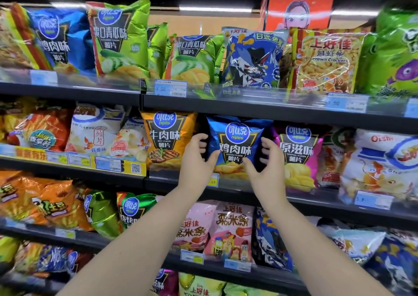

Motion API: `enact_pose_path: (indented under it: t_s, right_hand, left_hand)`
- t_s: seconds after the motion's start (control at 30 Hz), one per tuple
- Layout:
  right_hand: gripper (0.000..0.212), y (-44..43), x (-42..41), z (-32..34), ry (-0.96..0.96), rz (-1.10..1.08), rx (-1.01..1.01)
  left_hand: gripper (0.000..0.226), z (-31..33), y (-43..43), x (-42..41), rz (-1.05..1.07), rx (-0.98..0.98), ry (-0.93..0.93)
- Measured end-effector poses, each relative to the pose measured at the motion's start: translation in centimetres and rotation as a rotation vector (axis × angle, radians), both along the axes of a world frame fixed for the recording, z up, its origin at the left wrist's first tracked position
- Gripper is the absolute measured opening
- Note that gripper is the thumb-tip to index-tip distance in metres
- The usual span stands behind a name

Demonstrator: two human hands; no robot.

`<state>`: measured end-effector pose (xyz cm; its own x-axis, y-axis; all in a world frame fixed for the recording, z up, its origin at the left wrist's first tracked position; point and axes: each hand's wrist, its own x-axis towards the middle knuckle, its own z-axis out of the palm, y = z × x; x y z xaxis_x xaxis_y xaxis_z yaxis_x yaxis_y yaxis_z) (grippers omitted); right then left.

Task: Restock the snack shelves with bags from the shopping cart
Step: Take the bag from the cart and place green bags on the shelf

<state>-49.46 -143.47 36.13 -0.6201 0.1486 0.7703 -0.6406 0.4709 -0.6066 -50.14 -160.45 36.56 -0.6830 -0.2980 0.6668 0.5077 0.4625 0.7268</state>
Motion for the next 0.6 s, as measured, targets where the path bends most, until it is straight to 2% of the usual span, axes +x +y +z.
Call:
enact_pose_path:
  t_s: [0.17,0.3,0.4,0.5,0.6]
  right_hand:
    - [0.036,-1.1,0.7,0.4,0.128,0.082,0.133]
    - [0.038,-3.9,1.6,0.3,0.090,0.175,0.136]
    - [0.042,-6.6,1.5,-0.2,0.091,0.238,0.171]
    - [0.050,-9.5,0.1,-0.7,0.053,0.274,0.213]
    - [0.061,-12.7,-1.3,-0.9,-0.083,0.276,0.171]
  left_hand:
    - [0.033,-0.1,-2.1,1.9,0.086,-0.053,0.089]
    - [0.030,-0.6,-6.0,3.4,0.178,-0.068,0.166]
    - [0.034,-1.1,-10.2,2.9,0.251,-0.028,0.117]
    - [0.047,-1.0,-13.7,1.2,0.153,0.012,0.036]
    - [0.057,-0.8,-15.4,-0.1,-0.124,0.063,0.021]
